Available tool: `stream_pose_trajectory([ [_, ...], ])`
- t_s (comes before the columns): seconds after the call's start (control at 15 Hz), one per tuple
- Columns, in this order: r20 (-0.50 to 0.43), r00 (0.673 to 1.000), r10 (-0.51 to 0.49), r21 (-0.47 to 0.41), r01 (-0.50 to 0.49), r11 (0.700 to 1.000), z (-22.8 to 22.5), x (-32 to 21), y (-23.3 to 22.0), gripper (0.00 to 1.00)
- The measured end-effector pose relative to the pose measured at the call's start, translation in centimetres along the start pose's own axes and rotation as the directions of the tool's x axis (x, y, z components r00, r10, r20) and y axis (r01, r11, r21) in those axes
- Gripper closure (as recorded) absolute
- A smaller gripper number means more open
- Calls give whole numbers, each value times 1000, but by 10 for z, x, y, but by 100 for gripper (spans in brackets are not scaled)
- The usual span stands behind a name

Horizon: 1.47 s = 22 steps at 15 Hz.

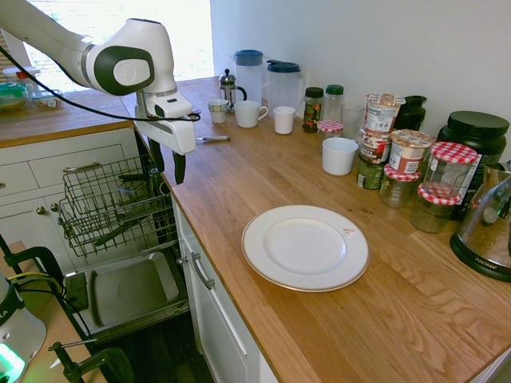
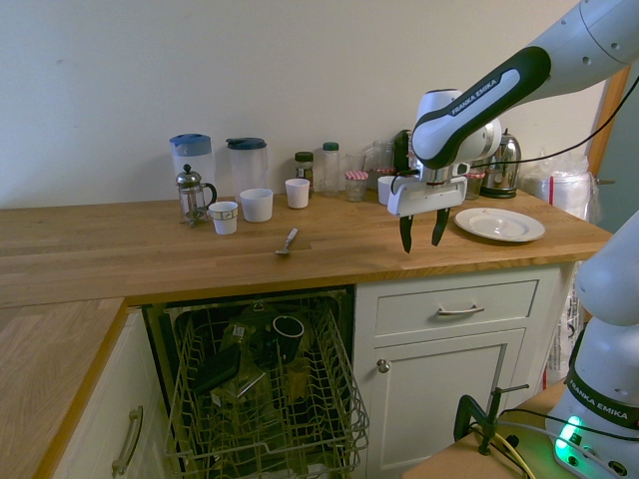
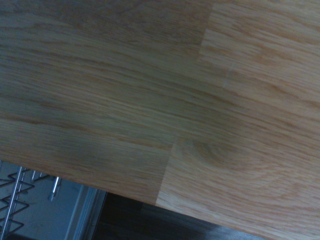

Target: Put the spoon in the dishwasher

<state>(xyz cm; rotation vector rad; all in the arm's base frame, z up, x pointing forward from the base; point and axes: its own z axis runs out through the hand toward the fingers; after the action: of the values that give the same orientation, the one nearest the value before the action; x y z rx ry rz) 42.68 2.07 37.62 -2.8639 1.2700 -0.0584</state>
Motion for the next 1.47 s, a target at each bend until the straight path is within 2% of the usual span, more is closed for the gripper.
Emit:
stream_pose_trajectory([
  [0.2,-3,1000,19,5,-19,1000,-1,-1,-3,0],
  [0.4,13,988,152,58,-153,987,-11,-3,-30,0],
  [0.67,36,932,361,136,-363,922,-18,-14,-112,0],
  [0.87,24,888,459,156,-456,876,-13,-18,-170,0],
  [1.2,-7,842,540,186,-530,828,-7,-23,-243,0],
  [1.47,-23,816,578,171,-567,806,7,-16,-283,0],
])
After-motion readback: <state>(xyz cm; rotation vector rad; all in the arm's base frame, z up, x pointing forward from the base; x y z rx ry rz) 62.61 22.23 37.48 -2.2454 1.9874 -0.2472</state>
